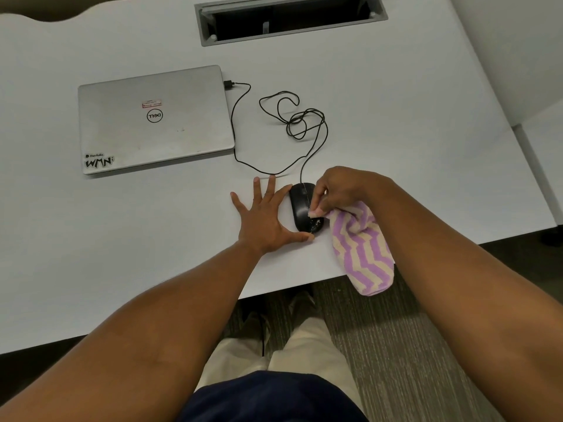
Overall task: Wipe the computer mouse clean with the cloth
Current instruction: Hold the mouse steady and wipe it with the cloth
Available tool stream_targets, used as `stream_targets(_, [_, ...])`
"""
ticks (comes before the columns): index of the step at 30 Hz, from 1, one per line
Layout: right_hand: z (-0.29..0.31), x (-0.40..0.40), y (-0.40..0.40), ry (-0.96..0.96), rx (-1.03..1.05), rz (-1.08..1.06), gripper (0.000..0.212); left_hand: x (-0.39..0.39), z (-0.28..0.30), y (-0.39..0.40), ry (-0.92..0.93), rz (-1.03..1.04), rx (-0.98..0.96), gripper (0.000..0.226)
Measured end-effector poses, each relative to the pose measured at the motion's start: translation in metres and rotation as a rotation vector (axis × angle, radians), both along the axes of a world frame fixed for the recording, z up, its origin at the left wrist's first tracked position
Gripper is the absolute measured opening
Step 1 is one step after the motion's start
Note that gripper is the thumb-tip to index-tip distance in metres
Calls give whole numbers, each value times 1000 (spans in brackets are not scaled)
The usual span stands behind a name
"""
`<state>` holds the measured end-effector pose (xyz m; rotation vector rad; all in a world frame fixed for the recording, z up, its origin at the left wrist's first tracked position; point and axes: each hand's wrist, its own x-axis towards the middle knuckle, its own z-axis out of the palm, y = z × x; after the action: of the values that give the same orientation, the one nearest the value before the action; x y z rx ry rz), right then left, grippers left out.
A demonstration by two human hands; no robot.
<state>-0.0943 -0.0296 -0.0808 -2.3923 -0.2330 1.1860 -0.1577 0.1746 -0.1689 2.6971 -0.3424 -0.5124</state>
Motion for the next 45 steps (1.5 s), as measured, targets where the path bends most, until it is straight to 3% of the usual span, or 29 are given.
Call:
stream_targets(3, [3, 1, -7, 1, -13, 8, 18, 0, 0, 0, 4, 2, -1, 131])
stream_targets(7, [-1, 2, -13, -164, 64, -185, 8, 1, -1, 0, 4, -1, 2, 131])
stream_targets(11, [-5, 1, -6, -297, 50, -234, 27, 0, -2, 0, -15, 4, -8, 131])
stream_targets(15, [-7, 1, 1, -349, 52, -292, 27, 0, -4, 0, -20, 7, -4, 132])
stream_targets(22, [-14, -7, -8, -226, 30, -189, 11, 0, -3, 0, -16, 8, 0, 132])
stream_targets(26, [-9, -13, -17, -101, 48, -169, 23, 1, -2, 0, -13, 0, 20, 132])
stream_targets(33, [-4, -24, -20, 18, 2, -43, 21, 0, -1, 0, -15, -7, 22, 134])
stream_targets(41, [3, -18, -17, -178, 98, -228, 18, 1, -5, 0, -21, 0, 15, 133])
stream_targets(45, [1, -22, -7, -255, 93, -143, 19, 1, -5, 0, -20, 7, 17, 133])
